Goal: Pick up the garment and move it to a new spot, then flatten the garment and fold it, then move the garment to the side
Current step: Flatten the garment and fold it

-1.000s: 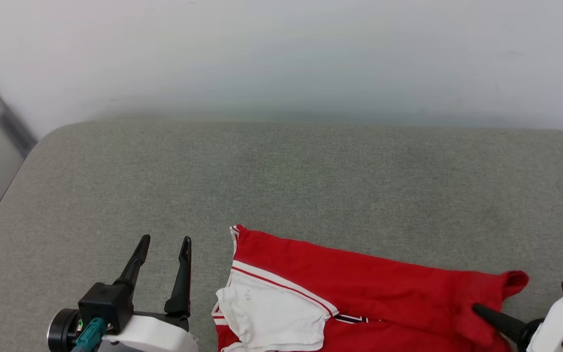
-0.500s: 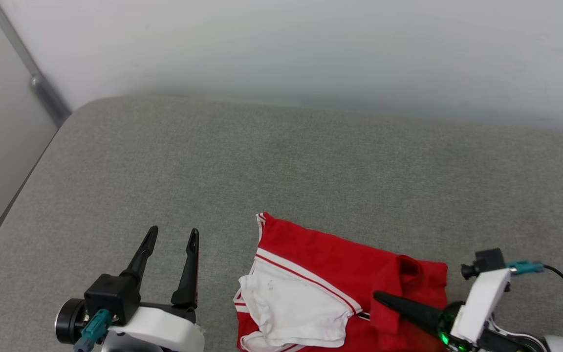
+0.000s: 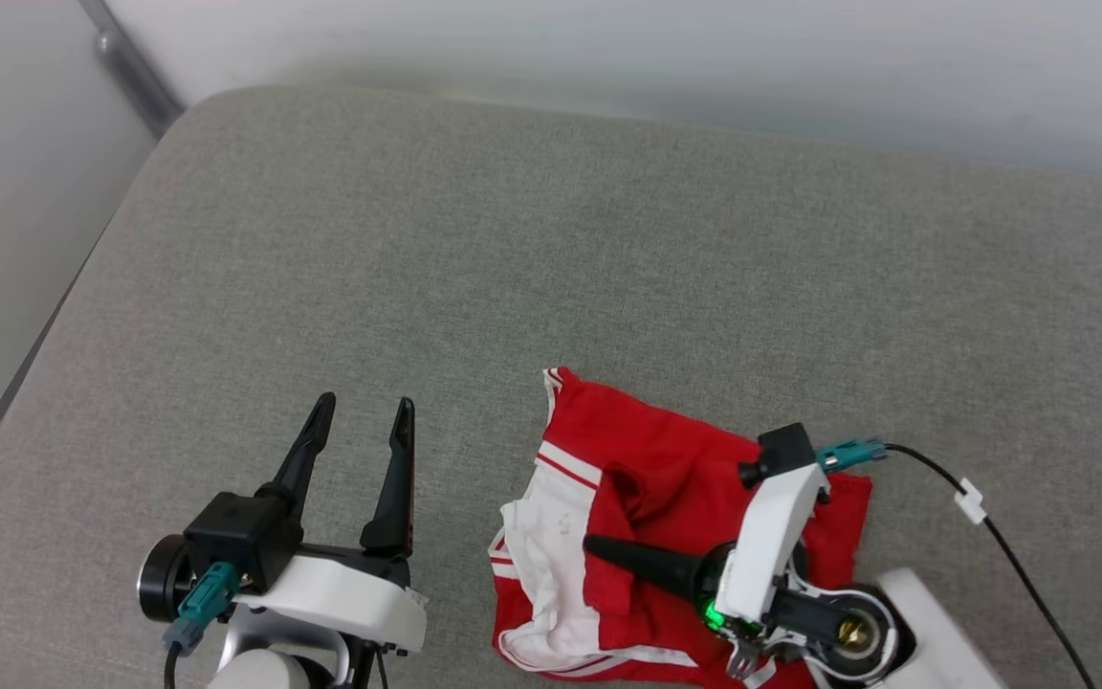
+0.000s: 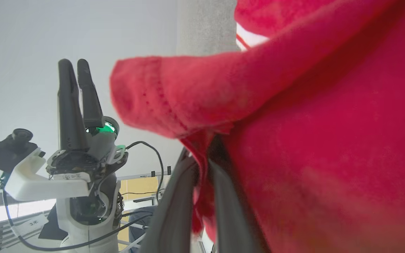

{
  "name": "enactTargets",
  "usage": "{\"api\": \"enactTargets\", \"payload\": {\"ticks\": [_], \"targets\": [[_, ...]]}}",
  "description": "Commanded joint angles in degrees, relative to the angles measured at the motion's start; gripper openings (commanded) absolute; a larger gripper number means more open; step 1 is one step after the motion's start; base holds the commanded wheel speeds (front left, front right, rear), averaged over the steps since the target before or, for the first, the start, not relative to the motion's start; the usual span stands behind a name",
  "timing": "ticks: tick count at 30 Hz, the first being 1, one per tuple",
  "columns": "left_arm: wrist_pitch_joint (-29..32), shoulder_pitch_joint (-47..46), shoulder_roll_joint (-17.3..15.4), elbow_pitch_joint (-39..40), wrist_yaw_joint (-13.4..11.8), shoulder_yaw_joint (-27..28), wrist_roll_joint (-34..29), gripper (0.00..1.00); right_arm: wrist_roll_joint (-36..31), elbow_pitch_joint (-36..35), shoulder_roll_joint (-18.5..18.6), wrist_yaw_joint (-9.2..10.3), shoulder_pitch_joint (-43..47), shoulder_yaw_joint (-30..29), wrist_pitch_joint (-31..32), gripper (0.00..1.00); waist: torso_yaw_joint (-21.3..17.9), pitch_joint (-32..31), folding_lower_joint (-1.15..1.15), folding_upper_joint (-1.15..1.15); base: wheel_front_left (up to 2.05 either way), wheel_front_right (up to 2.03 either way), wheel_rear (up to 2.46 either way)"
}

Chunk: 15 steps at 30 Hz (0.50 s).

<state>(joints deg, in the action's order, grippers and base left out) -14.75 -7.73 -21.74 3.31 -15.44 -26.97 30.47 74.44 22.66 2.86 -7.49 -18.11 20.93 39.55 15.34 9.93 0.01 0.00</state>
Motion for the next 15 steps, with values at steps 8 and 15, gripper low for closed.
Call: {"api": "enactTargets", "payload": {"ticks": [8,15], "targets": [[-0.4,-1.5,1.0,-2.1,1.6,0.9,-1.2,1.0,-0.1,1.8,0.0,0.0,-4.5,7.4,-7.4,1.0,-1.7,0.9,-0.01,0.0,0.0,0.0,0.0],[-0.5,-1.3,1.2,-2.6,2.0,1.2,-1.6,1.0,-7.6,-2.7,2.4,0.01,-6.6,11.7,-15.0,1.0,-4.1,-0.6,-0.01,0.0,0.0,0.0,0.0]]}}
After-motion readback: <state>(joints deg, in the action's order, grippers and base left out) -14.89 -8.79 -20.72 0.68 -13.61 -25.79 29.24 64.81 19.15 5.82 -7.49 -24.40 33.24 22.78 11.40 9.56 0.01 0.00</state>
